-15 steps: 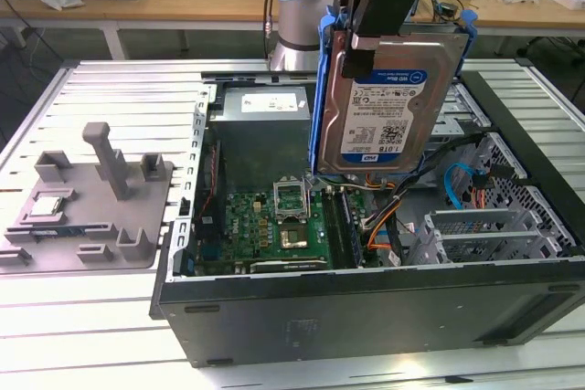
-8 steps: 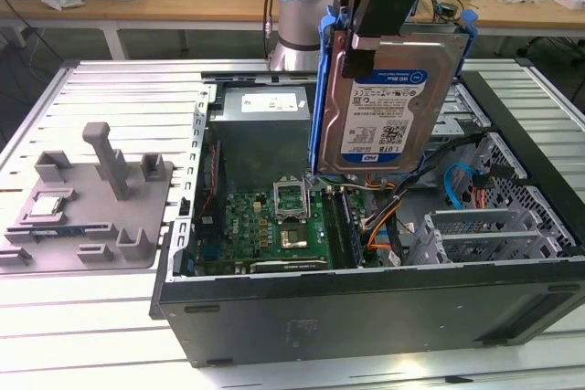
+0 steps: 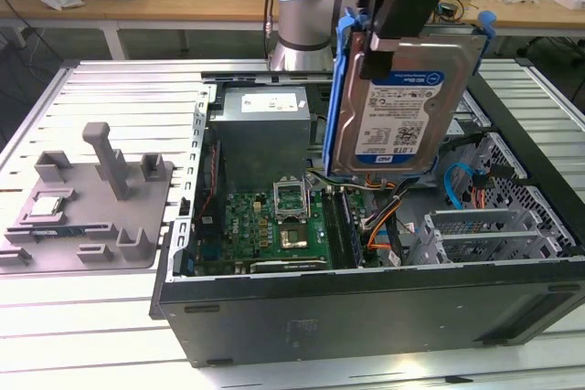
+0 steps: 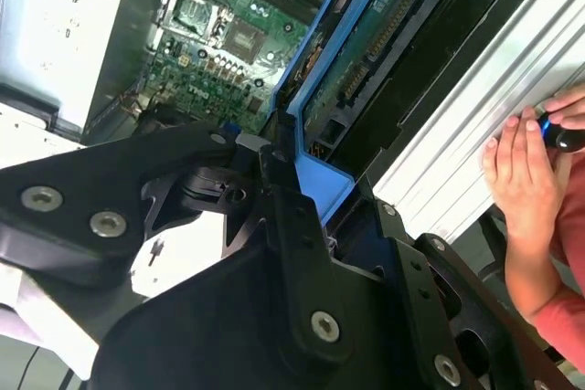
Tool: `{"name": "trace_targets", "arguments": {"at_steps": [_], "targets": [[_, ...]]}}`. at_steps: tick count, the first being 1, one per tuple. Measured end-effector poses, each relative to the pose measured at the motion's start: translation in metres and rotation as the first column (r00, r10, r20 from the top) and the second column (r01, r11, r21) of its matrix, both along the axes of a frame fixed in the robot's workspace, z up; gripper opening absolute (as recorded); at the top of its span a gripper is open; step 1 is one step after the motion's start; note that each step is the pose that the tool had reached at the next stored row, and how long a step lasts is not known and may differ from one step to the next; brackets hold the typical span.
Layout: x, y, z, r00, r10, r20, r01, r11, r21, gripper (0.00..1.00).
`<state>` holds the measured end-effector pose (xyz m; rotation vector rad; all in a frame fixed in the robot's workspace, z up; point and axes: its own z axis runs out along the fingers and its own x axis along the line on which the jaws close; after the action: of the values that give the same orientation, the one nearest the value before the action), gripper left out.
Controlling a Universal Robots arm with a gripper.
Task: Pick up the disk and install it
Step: 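Insert the disk into the insertion slot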
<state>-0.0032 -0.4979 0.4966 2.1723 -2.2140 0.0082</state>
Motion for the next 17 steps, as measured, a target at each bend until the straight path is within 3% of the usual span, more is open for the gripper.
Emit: {"name": "trace_targets", "arguments": {"at_steps": [11,17], "targets": [[0.047,-0.0234,0.0,1.0,0.0,-0.0001,0.0,1.0,0.0003,0.37],[0.088,-0.0259,0.0,1.0,0.0,-0.0001,0.0,1.0,0.0007,0.37]]}}
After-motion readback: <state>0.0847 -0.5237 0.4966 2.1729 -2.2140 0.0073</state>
